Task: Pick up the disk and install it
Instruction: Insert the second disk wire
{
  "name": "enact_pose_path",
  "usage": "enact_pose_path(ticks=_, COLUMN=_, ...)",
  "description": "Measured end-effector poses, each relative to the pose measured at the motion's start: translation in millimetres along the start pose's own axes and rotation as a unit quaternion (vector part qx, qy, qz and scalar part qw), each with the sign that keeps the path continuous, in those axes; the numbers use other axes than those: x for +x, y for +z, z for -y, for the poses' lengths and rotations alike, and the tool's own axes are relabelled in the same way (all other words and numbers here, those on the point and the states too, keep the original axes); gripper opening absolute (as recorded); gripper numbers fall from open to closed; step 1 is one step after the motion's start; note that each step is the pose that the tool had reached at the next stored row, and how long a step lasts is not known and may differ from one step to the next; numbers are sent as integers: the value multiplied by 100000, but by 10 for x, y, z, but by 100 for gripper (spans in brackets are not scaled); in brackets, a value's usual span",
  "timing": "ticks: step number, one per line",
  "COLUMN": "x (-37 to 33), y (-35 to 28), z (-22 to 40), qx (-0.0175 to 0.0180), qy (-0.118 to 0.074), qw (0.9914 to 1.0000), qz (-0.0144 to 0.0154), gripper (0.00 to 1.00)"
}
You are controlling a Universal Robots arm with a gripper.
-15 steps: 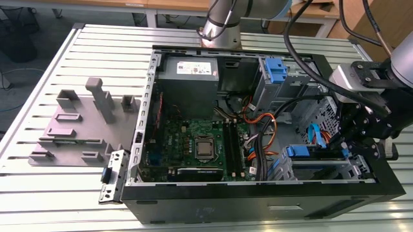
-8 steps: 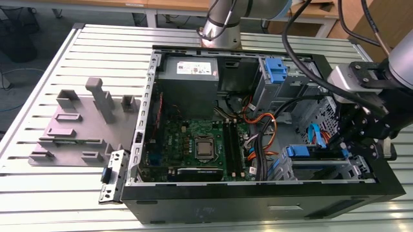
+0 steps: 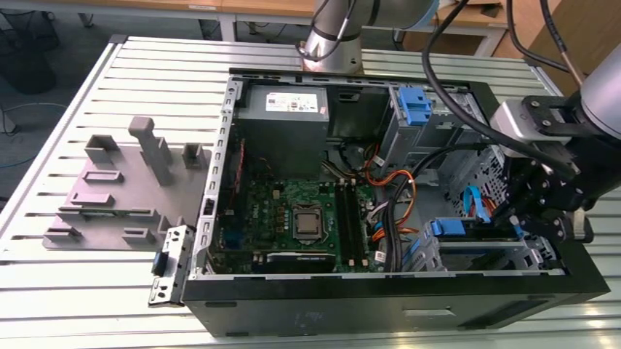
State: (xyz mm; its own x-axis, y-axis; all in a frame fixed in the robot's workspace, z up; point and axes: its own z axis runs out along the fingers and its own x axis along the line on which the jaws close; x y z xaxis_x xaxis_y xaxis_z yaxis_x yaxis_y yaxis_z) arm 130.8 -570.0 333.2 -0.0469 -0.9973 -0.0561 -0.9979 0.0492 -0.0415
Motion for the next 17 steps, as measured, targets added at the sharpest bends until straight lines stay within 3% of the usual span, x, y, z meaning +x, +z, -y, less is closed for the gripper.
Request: enact_pose_path(ticks=17, x=2, y=31, z=-1, qx=4, qy=37, qw=100000, qz=11, gripper=16)
